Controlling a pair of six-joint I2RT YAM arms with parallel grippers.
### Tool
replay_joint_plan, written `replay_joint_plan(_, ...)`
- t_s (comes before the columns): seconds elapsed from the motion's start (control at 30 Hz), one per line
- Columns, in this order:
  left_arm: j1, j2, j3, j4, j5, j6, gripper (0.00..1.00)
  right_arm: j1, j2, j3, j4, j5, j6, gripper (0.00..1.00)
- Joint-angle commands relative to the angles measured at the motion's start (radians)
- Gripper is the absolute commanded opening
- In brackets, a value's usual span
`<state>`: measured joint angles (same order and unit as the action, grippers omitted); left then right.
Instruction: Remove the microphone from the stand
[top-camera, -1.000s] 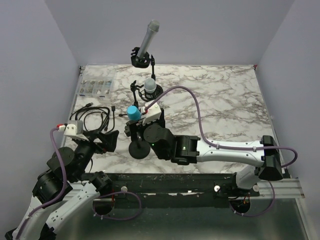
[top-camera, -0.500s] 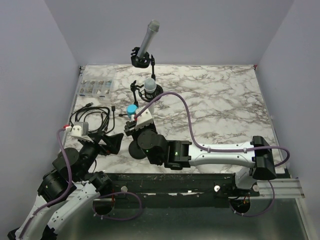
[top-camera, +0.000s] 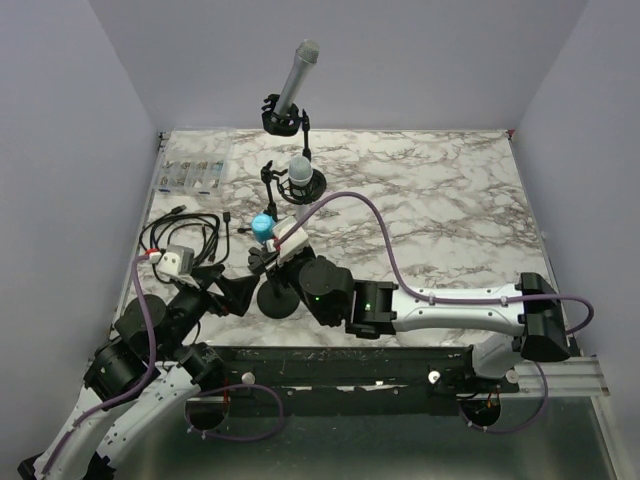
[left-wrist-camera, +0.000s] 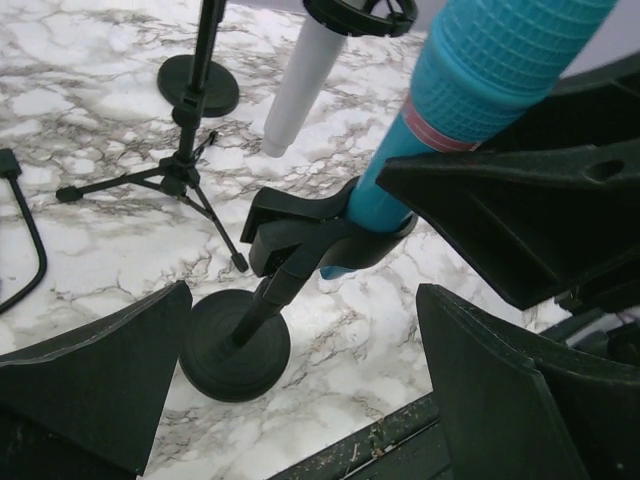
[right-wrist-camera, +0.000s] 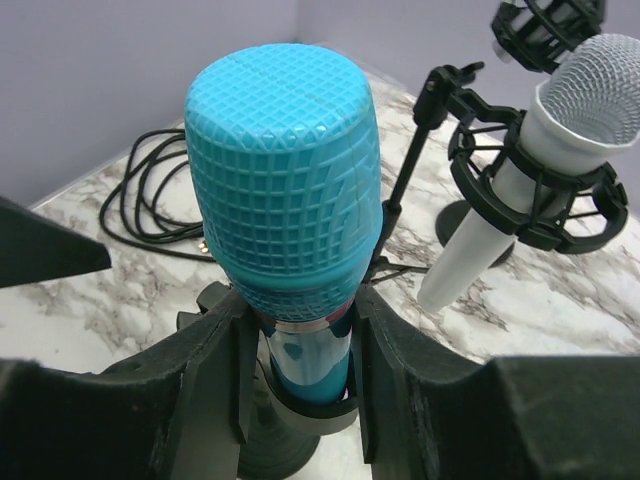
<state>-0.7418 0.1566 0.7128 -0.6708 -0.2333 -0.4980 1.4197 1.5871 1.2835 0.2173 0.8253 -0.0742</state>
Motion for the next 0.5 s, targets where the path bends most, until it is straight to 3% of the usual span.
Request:
replay_joint_plan(0.0, -0.003, 0.040, -0.006, 0.094, 0.185, 0.170, 0.99, -0.044, -0.084, -0.084, -0.001, -0.270, -0.072, 0.01)
replay_joint_plan(0.17, -0.003, 0.125, -0.021, 0.155, 0.382, 0.289, 0.99, -0.139, -0.168, -0.135, -0.027, -0.490, -0.062, 0.01)
replay_joint_plan(0.47, -0.003, 0.247, 0.007, 0.185, 0.392, 0.434, 0.99, -0.267, -0.201, -0.147, -0.074, -0.757, -0.026, 0.01)
